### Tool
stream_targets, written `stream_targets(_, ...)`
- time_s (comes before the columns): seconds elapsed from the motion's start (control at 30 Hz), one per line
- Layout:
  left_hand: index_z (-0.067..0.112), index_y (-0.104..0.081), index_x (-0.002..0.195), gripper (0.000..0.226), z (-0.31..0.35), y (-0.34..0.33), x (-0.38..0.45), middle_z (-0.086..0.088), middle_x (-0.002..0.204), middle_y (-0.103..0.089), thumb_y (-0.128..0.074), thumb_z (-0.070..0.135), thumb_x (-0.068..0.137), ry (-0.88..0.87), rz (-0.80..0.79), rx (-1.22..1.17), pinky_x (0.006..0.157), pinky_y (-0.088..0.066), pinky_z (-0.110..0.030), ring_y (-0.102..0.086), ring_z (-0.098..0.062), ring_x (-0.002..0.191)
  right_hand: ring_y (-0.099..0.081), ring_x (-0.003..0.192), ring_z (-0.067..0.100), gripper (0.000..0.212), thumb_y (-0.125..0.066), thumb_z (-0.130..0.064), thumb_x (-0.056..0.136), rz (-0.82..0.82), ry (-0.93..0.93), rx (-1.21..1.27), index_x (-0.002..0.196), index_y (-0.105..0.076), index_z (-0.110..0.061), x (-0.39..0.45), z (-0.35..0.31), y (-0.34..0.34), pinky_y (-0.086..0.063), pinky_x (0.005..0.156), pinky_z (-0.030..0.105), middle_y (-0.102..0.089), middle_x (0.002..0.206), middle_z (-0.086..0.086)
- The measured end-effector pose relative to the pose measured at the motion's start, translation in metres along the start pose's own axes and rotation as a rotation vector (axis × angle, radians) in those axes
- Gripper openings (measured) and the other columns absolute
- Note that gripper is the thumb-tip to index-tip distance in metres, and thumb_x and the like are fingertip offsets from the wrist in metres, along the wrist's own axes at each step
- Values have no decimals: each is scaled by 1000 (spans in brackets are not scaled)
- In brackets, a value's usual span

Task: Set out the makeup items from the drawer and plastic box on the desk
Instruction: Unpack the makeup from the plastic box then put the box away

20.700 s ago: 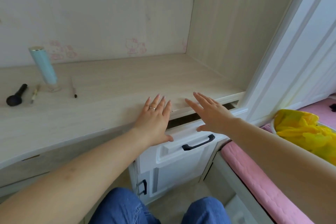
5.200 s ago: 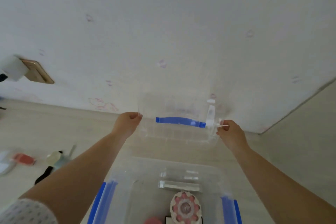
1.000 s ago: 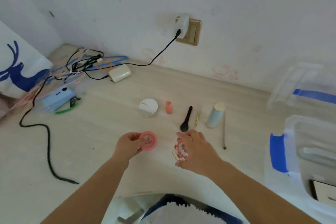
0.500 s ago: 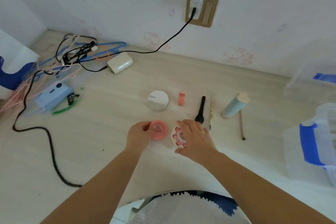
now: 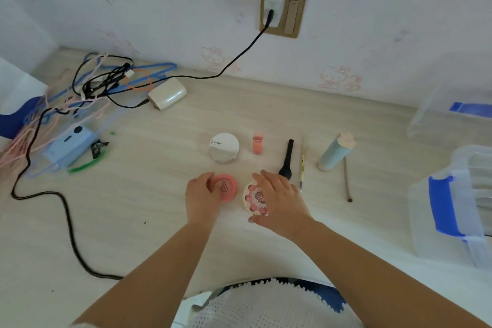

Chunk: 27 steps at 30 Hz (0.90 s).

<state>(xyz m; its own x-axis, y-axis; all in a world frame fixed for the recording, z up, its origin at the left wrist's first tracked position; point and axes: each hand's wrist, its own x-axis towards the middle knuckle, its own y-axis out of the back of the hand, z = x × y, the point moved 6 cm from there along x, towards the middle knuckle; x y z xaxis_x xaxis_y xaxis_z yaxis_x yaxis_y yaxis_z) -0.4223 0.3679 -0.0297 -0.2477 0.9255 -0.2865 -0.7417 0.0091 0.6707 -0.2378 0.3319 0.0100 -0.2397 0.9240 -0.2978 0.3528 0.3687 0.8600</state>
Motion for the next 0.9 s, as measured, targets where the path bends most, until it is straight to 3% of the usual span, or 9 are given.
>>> stream_targets(0.1, 13, -63, 115, 28, 31, 16, -9, -5, 114, -61, -59, 15, 88, -32, 127, -140, 90, -48, -31, -60, -20, 101, -33, 136, 13, 79, -69, -44, 78, 177, -1, 215, 144, -29, -27, -9, 2, 28, -27, 110, 31, -35, 148, -7)
stream_targets(0.2, 23, -64, 100, 19, 99, 34, -36, 4, 105, -63, -57, 9, 90, -187, 162, -329, 76, -42, -10, -58, -8, 92, -59, 102, 5, 52, -71, -24, 81, 478, 1, 469, 129, -51, -22, -37, 11, 77, -46, 93, 24, -63, 112, -9)
stream_targets(0.33, 32, -64, 93, 14, 200, 29, -92, 7, 94, -68, -60, 20, 86, -463, -99, -411, 81, -45, -14, -64, -2, 90, -63, 91, 3, 36, -71, -12, 81, 771, 48, 660, 113, -59, -23, -99, 40, 140, -46, 83, 8, -66, 94, -7)
stream_targets(0.5, 34, -64, 97, 18, 286, -29, -165, 20, 98, -67, -61, 36, 79, -690, -355, -362, 79, -49, -21, -63, -1, 90, -64, 89, 4, 25, -64, -32, 80, 903, 19, 615, 104, -58, -31, -184, 101, 201, -46, 82, 10, -66, 95, -11)
stream_targets(0.57, 37, -64, 96, 16, 309, -65, -190, 19, 99, -67, -61, 36, 80, -748, -430, -337, 84, -50, -26, -63, -2, 91, -64, 87, 2, 23, -61, -34, 78, 930, -32, 568, 101, -59, -32, -220, 138, 218, -47, 81, 11, -65, 96, -13)
stream_targets(0.7, 42, -60, 93, 15, 341, -137, -226, 18, 100, -67, -65, 31, 83, -775, -573, -274, 87, -49, -21, -62, 3, 94, -65, 88, 2, 19, -62, -38, 78, 947, -180, 425, 97, -60, -40, -281, 219, 240, -52, 83, 25, -65, 96, -18)
stream_targets(0.77, 41, -60, 95, 18, 353, -177, -243, 18, 103, -65, -66, 26, 86, -773, -675, -179, 89, -47, -20, -60, 6, 97, -65, 87, 4, 25, -70, -26, 80, 911, -253, 377, 97, -60, -42, -300, 260, 243, -53, 83, 33, -65, 95, -15)
stream_targets(0.83, 35, -62, 101, 17, 363, -216, -253, 18, 107, -64, -64, 26, 87, -774, -724, -51, 89, -44, -15, -58, 7, 100, -65, 86, 7, 27, -71, -19, 80, 788, -279, 234, 102, -64, -33, -306, 293, 238, -54, 79, 38, -64, 95, -12)
stream_targets(0.9, 27, -64, 110, 22, 371, -249, -256, 13, 112, -64, -63, 27, 88, -781, -711, 78, 89, -43, -18, -58, -1, 106, -61, 99, 9, 28, -65, -26, 85, 509, -341, 81, 112, -61, -31, -298, 315, 223, -49, 86, 32, -60, 106, -13)
